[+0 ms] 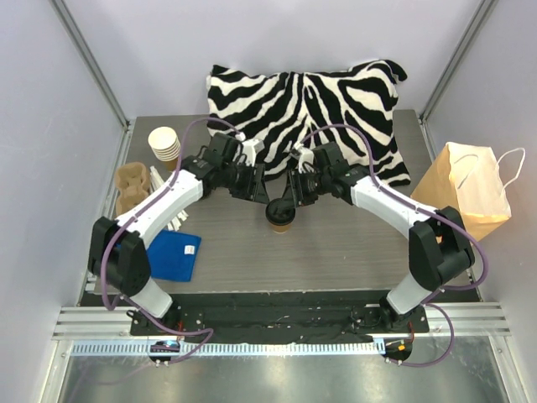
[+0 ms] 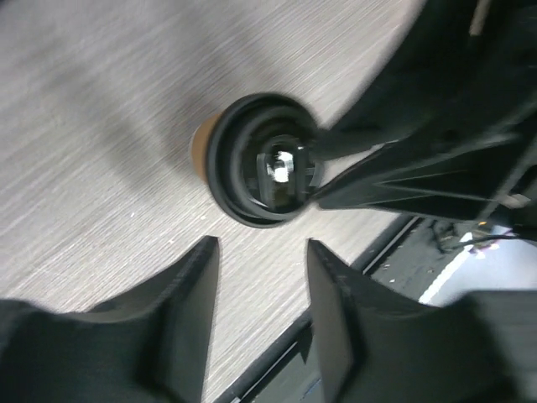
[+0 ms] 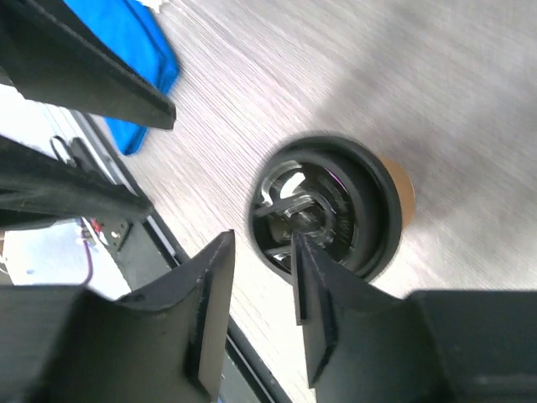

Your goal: Pack the takeout coffee

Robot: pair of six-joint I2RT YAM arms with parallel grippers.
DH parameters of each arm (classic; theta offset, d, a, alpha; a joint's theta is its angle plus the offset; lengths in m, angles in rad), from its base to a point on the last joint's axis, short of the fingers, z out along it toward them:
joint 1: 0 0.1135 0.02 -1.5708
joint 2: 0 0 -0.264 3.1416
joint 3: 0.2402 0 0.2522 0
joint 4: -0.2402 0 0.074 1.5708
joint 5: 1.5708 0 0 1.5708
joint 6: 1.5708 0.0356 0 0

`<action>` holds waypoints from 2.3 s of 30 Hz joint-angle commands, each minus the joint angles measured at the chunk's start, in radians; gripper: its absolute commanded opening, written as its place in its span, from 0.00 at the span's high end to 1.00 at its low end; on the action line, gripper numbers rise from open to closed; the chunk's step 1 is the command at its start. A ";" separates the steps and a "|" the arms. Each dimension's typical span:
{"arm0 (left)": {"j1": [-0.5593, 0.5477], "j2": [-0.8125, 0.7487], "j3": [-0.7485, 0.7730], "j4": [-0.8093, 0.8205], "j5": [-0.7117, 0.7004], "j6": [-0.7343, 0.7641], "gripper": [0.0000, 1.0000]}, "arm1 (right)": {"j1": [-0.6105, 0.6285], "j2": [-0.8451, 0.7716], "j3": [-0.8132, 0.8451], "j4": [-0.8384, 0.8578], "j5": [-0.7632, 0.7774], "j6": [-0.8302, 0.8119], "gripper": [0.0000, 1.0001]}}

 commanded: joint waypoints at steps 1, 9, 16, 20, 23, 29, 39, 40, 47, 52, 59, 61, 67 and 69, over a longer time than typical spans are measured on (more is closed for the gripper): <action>0.026 -0.085 0.047 0.005 0.049 0.009 0.47 | 0.005 -0.056 0.115 -0.019 -0.051 -0.057 0.54; 0.098 -0.191 0.042 -0.045 0.131 0.061 0.18 | 0.008 -0.107 0.130 -0.185 0.096 -0.212 0.24; 0.112 -0.282 -0.028 -0.047 0.028 0.108 0.00 | 0.040 -0.101 0.072 -0.231 0.289 -0.270 0.18; 0.112 -0.291 -0.105 -0.030 0.027 0.109 0.06 | 0.073 -0.101 0.041 -0.193 0.302 -0.258 0.13; 0.116 -0.295 -0.120 -0.002 0.052 0.092 0.07 | 0.100 -0.082 0.040 -0.184 0.303 -0.255 0.12; 0.174 -0.285 -0.095 0.010 0.061 0.068 0.07 | 0.117 0.002 0.078 -0.175 0.280 -0.278 0.10; 0.487 -0.291 -0.093 0.125 0.256 -0.133 0.06 | 0.136 0.166 0.202 -0.148 0.211 -0.299 0.11; 0.507 -0.301 -0.111 0.134 0.270 -0.141 0.06 | 0.145 0.178 0.214 -0.136 0.204 -0.299 0.11; 0.580 -0.318 -0.130 0.116 0.284 -0.121 0.06 | 0.183 0.313 0.337 -0.084 0.171 -0.304 0.11; 0.589 -0.318 -0.134 0.107 0.284 -0.109 0.06 | 0.200 0.428 0.423 -0.040 0.161 -0.286 0.11; 0.592 -0.325 -0.121 0.053 0.282 -0.072 0.03 | 0.206 0.479 0.570 -0.062 0.167 -0.267 0.11; 0.592 -0.326 -0.099 0.004 0.274 -0.049 0.01 | 0.192 0.432 0.560 -0.096 0.171 -0.278 0.09; 0.592 -0.372 -0.074 -0.050 0.267 0.011 0.00 | 0.068 0.145 0.501 -0.245 0.064 -0.256 0.07; 0.593 -0.397 -0.082 -0.048 0.251 0.032 0.00 | -0.004 0.011 0.494 -0.298 0.044 -0.273 0.07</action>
